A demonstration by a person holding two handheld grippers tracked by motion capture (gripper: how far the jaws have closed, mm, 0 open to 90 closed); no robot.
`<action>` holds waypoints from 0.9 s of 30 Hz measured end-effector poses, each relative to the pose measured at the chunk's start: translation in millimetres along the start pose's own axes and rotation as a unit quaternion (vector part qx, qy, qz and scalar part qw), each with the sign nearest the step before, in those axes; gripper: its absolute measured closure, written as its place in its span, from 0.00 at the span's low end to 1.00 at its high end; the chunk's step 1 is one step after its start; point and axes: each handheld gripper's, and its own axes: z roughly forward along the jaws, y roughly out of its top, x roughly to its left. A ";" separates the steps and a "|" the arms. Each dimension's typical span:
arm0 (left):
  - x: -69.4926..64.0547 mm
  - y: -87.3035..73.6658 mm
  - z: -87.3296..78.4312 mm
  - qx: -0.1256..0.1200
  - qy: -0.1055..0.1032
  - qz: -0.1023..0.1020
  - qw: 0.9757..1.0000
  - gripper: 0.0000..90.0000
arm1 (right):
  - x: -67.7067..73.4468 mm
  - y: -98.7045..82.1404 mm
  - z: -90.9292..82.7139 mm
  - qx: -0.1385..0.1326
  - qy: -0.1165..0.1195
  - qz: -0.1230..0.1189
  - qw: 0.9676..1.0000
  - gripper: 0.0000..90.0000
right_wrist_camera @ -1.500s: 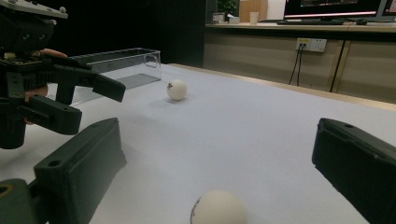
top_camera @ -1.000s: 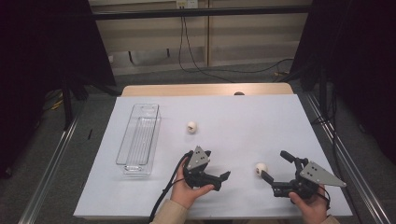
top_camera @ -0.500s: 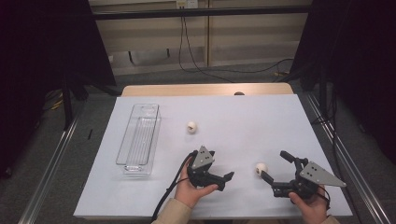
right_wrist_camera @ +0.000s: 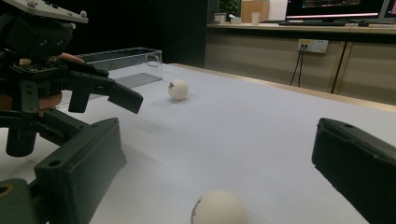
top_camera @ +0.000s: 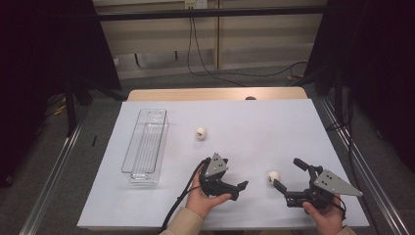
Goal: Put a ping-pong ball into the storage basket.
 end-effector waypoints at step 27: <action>-7.3 4.3 14.8 0.017 -0.013 0.009 1.000 0.04 | -0.1 0.2 -0.3 0.000 0.001 0.003 1.000 0.02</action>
